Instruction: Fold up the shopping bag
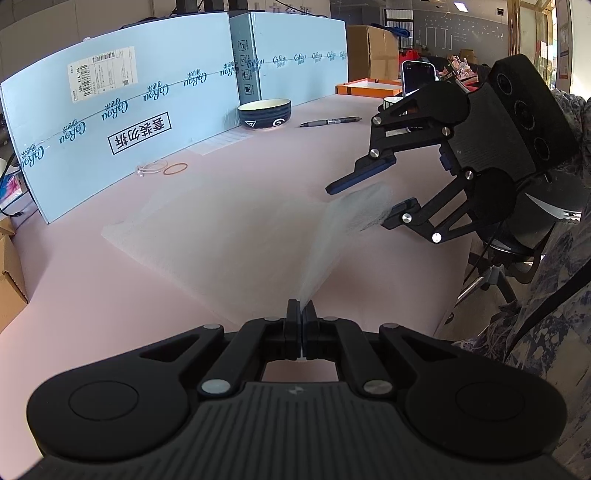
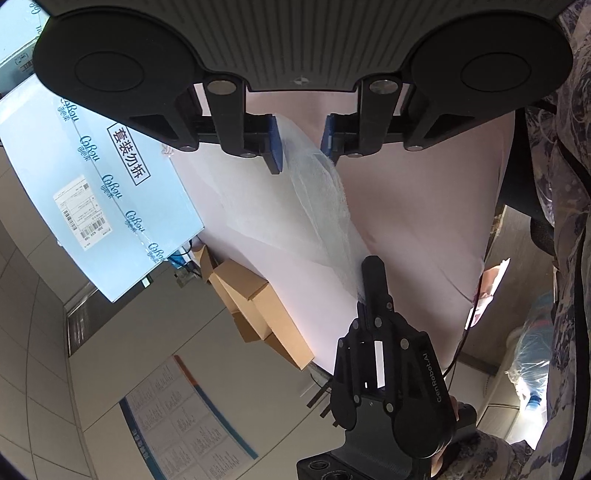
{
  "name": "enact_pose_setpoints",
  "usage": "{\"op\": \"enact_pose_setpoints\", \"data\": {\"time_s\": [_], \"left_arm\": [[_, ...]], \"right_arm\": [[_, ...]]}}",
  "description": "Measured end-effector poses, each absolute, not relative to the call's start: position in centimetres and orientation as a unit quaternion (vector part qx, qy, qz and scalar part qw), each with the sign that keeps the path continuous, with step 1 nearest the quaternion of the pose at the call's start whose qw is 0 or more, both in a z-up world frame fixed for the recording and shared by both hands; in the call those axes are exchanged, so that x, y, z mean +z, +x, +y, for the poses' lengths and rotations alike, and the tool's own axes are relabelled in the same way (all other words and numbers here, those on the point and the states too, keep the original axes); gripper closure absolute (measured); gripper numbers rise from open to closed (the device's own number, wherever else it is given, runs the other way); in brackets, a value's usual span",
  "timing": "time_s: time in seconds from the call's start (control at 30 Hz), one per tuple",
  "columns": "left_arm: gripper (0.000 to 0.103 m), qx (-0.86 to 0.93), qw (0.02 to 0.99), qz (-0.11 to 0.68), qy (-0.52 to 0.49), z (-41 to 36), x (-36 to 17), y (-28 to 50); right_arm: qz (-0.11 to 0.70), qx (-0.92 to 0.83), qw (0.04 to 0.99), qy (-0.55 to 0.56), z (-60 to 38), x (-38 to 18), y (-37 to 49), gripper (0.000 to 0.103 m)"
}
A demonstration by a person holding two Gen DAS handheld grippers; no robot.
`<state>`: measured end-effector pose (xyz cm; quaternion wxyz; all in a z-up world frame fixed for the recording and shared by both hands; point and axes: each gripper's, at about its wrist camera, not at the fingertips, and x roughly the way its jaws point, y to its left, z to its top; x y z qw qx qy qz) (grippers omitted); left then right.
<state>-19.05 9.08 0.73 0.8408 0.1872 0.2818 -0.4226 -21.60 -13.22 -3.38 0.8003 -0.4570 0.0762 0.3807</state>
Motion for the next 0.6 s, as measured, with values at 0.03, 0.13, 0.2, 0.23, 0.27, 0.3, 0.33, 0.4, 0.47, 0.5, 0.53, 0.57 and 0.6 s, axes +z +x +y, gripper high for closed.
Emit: {"op": "enact_pose_setpoints", "data": {"time_s": [0.03,0.13,0.2,0.23,0.27,0.3,0.33,0.4,0.47,0.5,0.53,0.57,0.6], "left_arm": [[0.101,-0.421,0.841,0.282,0.188,9.1,0.7,-19.0],[0.101,-0.422,0.842,0.283,0.180,9.4,0.8,-19.1],[0.101,-0.430,0.838,0.288,0.171,9.6,1.0,-19.1],[0.100,-0.438,0.834,0.293,0.165,9.8,1.1,-18.9],[0.100,-0.446,0.829,0.298,0.161,9.9,1.1,-18.9],[0.098,-0.450,0.826,0.302,0.157,10.0,1.1,-18.8],[0.097,-0.453,0.823,0.306,0.153,10.1,1.1,-18.7],[0.097,-0.459,0.818,0.317,0.140,10.4,1.2,-18.4],[0.097,-0.464,0.814,0.327,0.125,10.8,1.4,-17.9],[0.097,-0.468,0.811,0.333,0.111,11.1,1.5,-17.6],[0.096,-0.471,0.808,0.340,0.096,11.3,1.7,-17.1],[0.096,-0.474,0.805,0.347,0.078,11.6,1.8,-16.6],[0.096,-0.476,0.802,0.355,0.060,11.9,1.9,-16.1]], "right_arm": [[0.090,0.386,0.802,-0.447,-13.2,-3.3,-21.3,0.096],[0.139,0.407,0.816,-0.385,-13.9,-2.5,-20.5,0.099],[0.185,0.421,0.825,-0.328,-14.6,-2.0,-19.5,0.099],[0.211,0.428,0.828,-0.294,-15.0,-1.8,-18.9,0.099],[0.236,0.434,0.830,-0.260,-15.4,-1.6,-18.2,0.099],[0.262,0.439,0.830,-0.225,-15.9,-1.4,-17.6,0.099],[0.286,0.443,0.828,-0.189,-16.3,-1.2,-16.9,0.099],[0.335,0.453,0.818,-0.117,-17.2,-0.9,-15.4,0.099],[0.364,0.455,0.810,-0.064,-17.9,-1.0,-14.3,0.099],[0.378,0.455,0.806,-0.040,-18.3,-1.1,-13.9,0.099],[0.389,0.454,0.802,-0.018,-18.6,-1.2,-13.5,0.099],[0.392,0.451,0.802,-0.005,-18.8,-1.3,-13.3,0.099],[0.395,0.449,0.801,0.007,-19.1,-1.3,-13.1,0.099]]}}
